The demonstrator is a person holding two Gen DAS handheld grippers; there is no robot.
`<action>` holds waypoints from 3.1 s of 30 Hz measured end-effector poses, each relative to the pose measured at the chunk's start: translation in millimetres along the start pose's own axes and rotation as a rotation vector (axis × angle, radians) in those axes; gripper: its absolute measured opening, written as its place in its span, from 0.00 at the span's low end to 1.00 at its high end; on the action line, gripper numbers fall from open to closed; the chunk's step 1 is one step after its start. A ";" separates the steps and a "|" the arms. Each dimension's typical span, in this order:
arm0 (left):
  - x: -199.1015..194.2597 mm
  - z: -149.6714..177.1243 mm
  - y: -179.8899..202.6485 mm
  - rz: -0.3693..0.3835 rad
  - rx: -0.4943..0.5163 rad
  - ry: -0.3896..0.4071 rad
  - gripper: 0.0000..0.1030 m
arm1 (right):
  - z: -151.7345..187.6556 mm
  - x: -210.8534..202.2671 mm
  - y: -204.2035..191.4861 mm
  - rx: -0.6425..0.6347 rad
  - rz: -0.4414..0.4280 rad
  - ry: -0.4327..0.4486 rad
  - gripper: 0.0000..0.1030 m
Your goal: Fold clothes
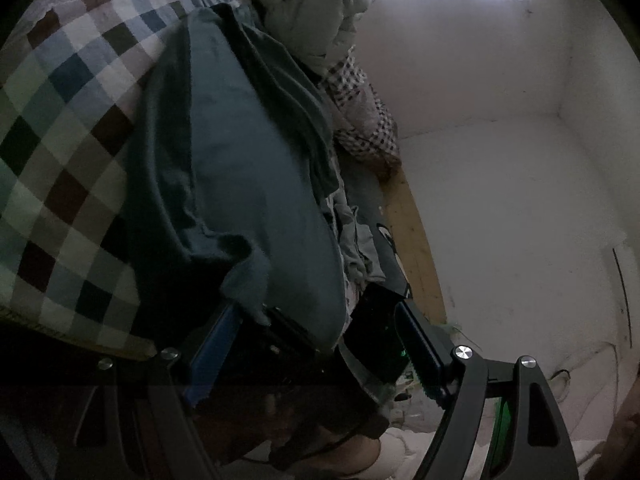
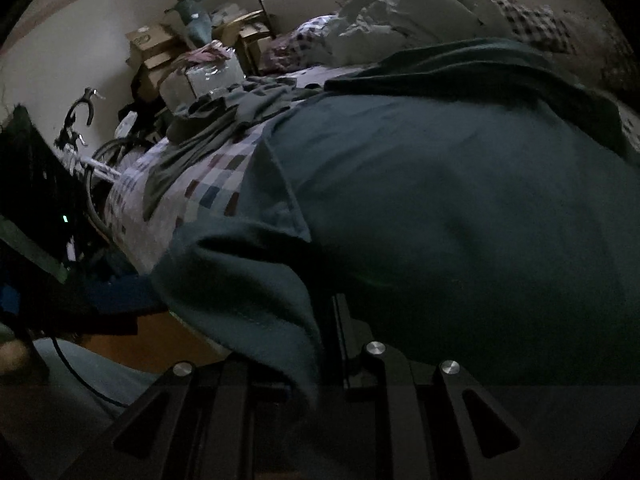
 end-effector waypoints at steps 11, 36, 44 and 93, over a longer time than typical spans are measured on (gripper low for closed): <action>-5.0 -5.2 -2.6 -0.004 -0.018 0.050 0.80 | -7.3 -0.7 22.2 0.126 -0.032 -0.014 0.18; 50.7 -18.7 -17.9 -0.065 -0.033 0.028 0.80 | -28.7 -26.5 41.9 0.247 -0.172 0.025 0.42; 50.9 -24.9 -21.1 -0.085 -0.030 0.055 0.80 | -31.7 -38.8 22.6 -0.021 -0.011 0.105 0.47; 73.9 -15.6 -16.5 -0.110 0.014 0.018 0.80 | -30.7 -17.3 24.6 -0.136 0.100 0.099 0.42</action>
Point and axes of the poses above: each gripper's, at about its wrist camera, not at the fingertips, and x roughly the way its jaws point, y to its right, z to its underside, the point moved 10 cm from there along x, roughly the way its jaws point, and after that the axes turned 6 degrees about x, right-handed, at the moved point
